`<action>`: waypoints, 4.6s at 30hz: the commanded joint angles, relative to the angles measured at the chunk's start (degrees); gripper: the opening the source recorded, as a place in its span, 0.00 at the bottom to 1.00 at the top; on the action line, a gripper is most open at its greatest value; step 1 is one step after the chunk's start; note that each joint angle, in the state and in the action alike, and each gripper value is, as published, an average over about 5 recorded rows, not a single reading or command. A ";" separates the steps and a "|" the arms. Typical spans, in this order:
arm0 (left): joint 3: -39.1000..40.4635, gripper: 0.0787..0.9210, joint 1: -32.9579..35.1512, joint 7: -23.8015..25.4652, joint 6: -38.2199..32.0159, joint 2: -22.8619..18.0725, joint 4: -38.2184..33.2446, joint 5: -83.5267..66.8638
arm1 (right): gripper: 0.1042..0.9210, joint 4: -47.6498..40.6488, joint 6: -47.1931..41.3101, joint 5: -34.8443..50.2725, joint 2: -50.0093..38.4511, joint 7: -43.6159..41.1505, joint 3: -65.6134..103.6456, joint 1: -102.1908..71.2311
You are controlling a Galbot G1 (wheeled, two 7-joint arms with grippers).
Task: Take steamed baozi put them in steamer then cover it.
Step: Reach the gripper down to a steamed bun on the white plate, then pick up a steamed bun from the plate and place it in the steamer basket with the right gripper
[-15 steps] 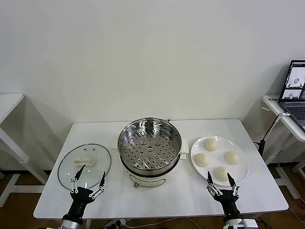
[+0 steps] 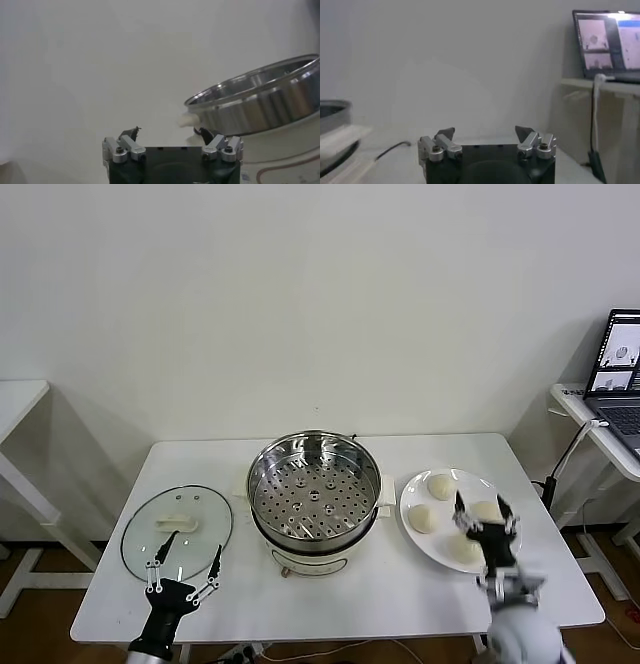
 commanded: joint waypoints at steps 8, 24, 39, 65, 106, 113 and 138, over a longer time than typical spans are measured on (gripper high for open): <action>-1.04 0.88 0.76 -0.11 0.31 -1.35 -0.19 1.52 | 0.88 -42.18 -2.84 3.31 -19.92 -49.93 -35.50 55.33; -1.84 0.88 2.01 -0.33 0.21 -1.81 -0.38 1.40 | 0.88 -62.36 7.30 -40.38 -7.94 -91.89 -54.71 77.45; -2.34 0.88 1.66 -0.95 0.27 -2.29 1.27 0.62 | 0.88 -72.50 11.07 -51.04 2.33 -85.14 -54.00 76.10; -2.32 0.88 1.51 -1.61 0.02 -2.68 1.37 0.20 | 0.78 -77.56 12.85 -58.07 8.23 -80.74 -52.93 74.68; -2.27 0.88 2.10 -2.03 0.19 -2.84 -0.88 -0.41 | 0.70 -27.09 36.14 -50.03 9.97 -87.22 -80.75 94.63; -2.28 0.88 1.77 -2.24 0.13 -2.92 -0.37 -0.54 | 0.70 -32.34 37.62 -55.62 13.83 -85.10 -79.81 91.19; -1.84 0.88 1.22 -3.00 -0.39 -2.94 0.54 -0.31 | 0.77 -43.39 40.47 -64.33 21.36 -81.09 -76.94 87.93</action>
